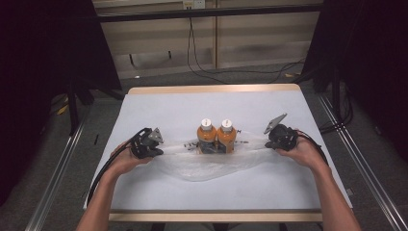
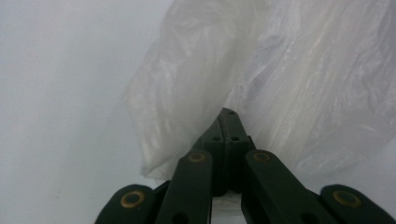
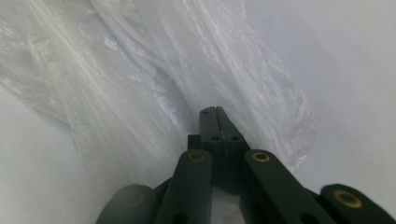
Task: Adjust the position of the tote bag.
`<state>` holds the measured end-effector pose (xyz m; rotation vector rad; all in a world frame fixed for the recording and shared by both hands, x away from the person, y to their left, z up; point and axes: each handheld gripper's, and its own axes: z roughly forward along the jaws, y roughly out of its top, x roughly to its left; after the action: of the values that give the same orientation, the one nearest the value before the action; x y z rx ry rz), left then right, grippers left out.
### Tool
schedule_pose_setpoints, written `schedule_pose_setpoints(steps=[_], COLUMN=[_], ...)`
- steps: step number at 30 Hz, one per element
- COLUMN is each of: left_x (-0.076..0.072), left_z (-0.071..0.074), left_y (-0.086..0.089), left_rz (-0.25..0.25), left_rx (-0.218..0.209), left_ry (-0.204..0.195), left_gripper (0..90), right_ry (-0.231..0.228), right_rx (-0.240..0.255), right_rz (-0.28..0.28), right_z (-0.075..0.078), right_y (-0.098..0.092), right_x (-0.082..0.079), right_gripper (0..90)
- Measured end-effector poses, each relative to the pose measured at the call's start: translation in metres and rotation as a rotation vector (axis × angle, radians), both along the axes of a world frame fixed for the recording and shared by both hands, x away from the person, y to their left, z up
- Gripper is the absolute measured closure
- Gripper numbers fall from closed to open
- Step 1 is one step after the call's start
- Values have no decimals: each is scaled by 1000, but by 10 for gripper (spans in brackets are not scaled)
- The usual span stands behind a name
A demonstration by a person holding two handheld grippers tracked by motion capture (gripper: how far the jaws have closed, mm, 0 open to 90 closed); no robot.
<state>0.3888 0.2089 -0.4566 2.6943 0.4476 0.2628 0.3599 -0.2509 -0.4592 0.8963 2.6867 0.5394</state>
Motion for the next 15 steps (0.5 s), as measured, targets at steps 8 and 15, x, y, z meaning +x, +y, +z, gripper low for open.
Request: schedule_pose_setpoints(steps=[8,15], left_x=[5,3], left_z=[-1,8], left_y=[10,12], left_rz=[8,3], left_rx=[-83,-206], left_ry=[47,56], left_gripper=[900,900], right_ry=[-13,-16], right_rx=[16,94], right_rz=[-12,-13], right_z=[-1,3], right_y=[0,-3], right_x=[-1,-1], right_gripper=[900,900])
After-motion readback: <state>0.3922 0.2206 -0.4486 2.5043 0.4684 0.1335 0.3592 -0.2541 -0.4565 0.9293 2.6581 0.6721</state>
